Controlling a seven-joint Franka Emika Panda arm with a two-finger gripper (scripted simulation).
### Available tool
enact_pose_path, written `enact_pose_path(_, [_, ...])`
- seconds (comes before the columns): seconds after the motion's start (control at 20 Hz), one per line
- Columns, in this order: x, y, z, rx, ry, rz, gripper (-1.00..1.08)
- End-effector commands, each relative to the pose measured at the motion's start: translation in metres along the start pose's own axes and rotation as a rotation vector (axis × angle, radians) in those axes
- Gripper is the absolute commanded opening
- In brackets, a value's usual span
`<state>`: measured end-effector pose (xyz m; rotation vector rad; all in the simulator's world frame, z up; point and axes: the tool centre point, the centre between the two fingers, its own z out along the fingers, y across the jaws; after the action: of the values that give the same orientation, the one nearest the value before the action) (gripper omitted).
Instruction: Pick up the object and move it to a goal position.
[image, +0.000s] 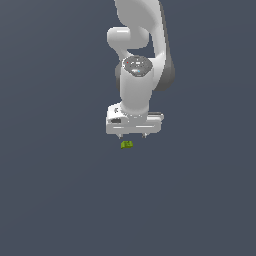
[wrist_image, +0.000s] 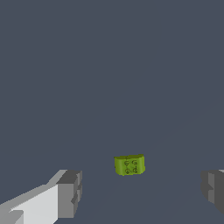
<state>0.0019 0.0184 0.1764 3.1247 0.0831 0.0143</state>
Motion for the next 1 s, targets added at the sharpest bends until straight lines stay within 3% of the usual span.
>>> enact_pose_path(0.0, [0.0,0.0,0.0,0.0,0.0,0.0,1.0])
enact_pose_path(0.45, [-0.005,0.018,-0.001,0.009,-0.019,0.012,1.0])
enact_pose_path(0.95, [-0.006,0.017,0.002,0.011,-0.019,0.043,1.0])
